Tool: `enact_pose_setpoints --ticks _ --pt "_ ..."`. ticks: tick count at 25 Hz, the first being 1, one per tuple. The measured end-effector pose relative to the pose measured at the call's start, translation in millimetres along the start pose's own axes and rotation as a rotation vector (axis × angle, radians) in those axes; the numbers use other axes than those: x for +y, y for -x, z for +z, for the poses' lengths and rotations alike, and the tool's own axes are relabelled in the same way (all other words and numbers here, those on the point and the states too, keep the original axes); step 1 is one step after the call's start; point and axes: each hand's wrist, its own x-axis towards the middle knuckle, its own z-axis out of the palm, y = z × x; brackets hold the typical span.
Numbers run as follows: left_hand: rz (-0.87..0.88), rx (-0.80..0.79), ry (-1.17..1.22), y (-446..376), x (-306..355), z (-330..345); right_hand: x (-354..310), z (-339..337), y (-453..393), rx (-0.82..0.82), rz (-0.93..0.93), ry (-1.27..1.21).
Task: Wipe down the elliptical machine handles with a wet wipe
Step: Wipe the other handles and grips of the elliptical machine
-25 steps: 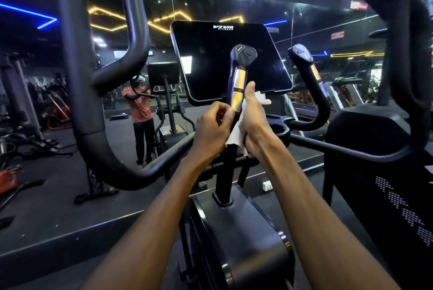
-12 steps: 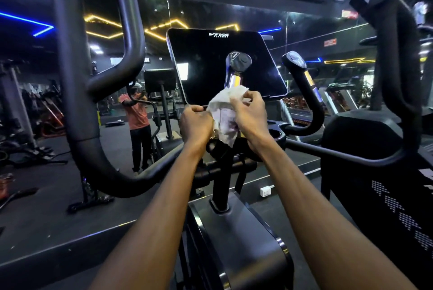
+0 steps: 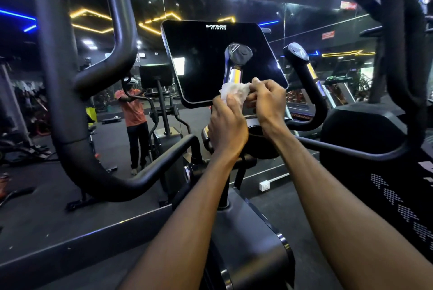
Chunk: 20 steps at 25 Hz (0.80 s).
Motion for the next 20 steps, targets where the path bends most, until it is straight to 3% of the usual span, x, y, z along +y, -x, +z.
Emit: enact_pose_setpoints --ticks 2,6,10,12,14,17,20 --pt "-0.002 -0.018 0.048 1 -19 2 -9 6 -11 -0.056 0.054 0.056" --pt "-0.010 -0.050 0.109 18 -55 1 -28 30 -11 -0.396 0.140 -0.025" --pt "0.070 -0.072 0.137 20 -44 -21 -23 40 -5 -0.388 0.158 -0.175" --pt "0.014 -0.051 0.226 15 -33 -12 -16 41 -6 -0.399 0.173 -0.280" --pt "-0.054 -0.001 0.250 19 -35 2 -12 43 -9 -0.390 0.147 -0.271" --pt "0.014 0.105 0.282 31 -66 7 -6 45 -9 -0.390 0.077 -0.189" --pt "0.041 0.084 0.339 32 -73 1 -1 47 -5 -0.365 0.036 -0.256"
